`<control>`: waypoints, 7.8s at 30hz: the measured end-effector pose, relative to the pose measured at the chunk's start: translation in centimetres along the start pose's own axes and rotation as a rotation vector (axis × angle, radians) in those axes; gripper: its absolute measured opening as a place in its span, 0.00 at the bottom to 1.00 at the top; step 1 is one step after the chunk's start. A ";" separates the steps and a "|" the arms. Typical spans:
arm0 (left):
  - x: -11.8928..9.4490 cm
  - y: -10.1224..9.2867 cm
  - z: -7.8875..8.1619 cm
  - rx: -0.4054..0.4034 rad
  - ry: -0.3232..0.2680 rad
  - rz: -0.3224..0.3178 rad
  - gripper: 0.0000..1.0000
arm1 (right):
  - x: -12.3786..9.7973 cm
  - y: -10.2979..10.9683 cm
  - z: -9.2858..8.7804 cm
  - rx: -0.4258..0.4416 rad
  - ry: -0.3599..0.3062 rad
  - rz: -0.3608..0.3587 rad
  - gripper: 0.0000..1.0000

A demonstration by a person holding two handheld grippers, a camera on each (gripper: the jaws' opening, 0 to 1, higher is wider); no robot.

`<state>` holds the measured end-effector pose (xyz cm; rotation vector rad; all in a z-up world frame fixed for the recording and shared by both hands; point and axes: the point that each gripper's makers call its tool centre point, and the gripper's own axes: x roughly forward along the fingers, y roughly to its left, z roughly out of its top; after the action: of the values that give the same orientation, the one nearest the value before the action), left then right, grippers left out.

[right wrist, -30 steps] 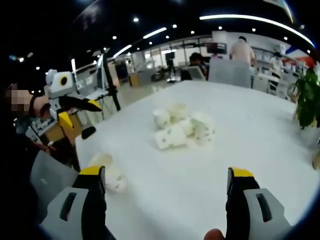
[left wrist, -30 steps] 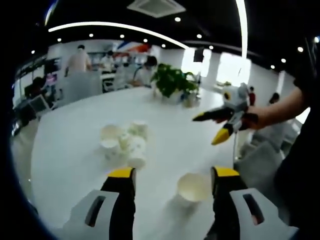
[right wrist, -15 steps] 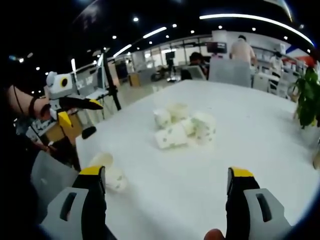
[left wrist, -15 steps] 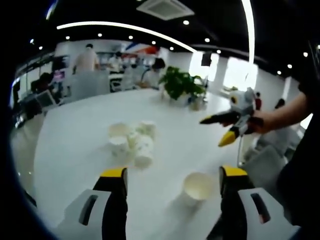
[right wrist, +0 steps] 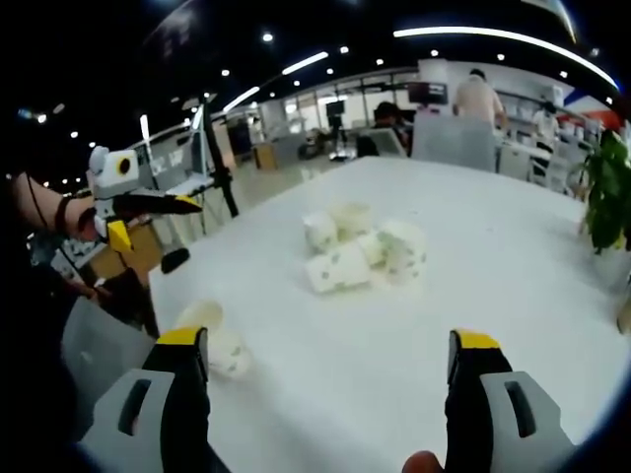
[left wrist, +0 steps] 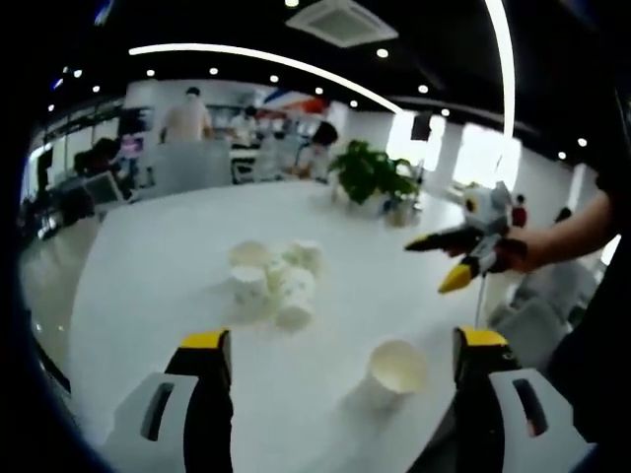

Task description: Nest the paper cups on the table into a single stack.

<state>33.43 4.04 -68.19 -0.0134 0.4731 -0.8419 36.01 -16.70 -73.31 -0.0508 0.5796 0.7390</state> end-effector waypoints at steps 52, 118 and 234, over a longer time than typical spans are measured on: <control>0.4 2.7 0.1 -0.063 -0.021 0.067 1.00 | 9.6 -1.5 2.6 -0.046 0.045 0.247 0.74; -2.4 2.9 -2.6 -0.120 -0.025 0.128 0.99 | 15.1 2.2 0.7 -0.015 0.073 0.496 0.07; -2.8 3.1 -1.5 -0.128 -0.120 0.061 0.97 | -4.4 7.8 12.6 -0.716 0.204 0.450 0.00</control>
<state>33.47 8.36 -69.03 -0.1655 0.4115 -0.7460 34.38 -10.54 -59.17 -0.6824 0.4982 1.3652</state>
